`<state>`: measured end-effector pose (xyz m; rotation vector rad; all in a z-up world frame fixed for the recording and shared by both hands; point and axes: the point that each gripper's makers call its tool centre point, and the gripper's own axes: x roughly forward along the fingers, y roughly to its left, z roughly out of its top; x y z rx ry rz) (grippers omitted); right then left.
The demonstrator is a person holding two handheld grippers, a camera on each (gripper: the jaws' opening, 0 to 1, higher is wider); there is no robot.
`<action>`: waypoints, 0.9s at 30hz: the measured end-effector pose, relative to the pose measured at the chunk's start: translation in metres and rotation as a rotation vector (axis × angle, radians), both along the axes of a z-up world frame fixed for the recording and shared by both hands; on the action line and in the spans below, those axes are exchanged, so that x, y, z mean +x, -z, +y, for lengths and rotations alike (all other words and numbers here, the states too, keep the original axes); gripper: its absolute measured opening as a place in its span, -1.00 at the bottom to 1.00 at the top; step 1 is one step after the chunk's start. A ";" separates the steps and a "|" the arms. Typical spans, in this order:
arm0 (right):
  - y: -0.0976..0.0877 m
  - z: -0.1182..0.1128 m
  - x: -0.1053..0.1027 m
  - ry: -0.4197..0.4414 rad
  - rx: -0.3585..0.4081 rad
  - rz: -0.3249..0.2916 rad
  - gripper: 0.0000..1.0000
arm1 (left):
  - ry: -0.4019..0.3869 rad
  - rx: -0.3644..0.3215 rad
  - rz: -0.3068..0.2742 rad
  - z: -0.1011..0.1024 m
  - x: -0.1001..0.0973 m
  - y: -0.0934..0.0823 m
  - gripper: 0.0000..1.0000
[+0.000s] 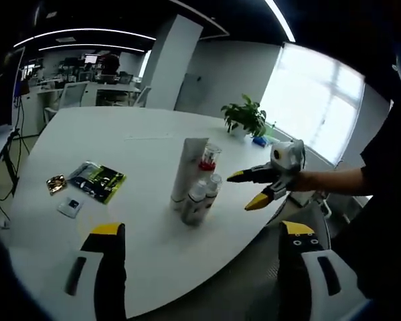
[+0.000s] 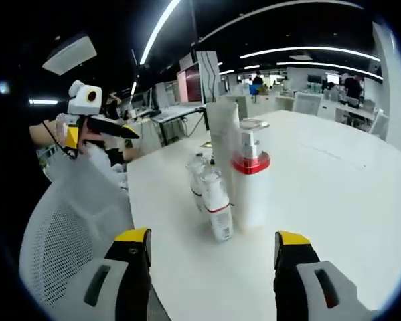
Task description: Arrange the skincare products in the storage area until every visible bottle or jar stands upright without overlapping.
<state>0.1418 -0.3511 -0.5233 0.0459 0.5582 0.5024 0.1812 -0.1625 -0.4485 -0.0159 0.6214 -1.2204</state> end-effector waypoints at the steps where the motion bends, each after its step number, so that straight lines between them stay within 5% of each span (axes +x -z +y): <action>1: -0.002 0.001 -0.002 0.007 0.002 -0.004 0.55 | -0.001 0.002 0.001 0.000 0.000 0.001 0.77; 15: -0.042 0.009 -0.038 0.210 0.044 -0.056 0.98 | -0.030 0.020 0.020 0.013 -0.002 0.012 0.76; 27: -0.042 -0.007 -0.049 0.380 0.011 -0.069 0.98 | -0.082 0.012 -0.001 0.024 0.003 0.013 0.78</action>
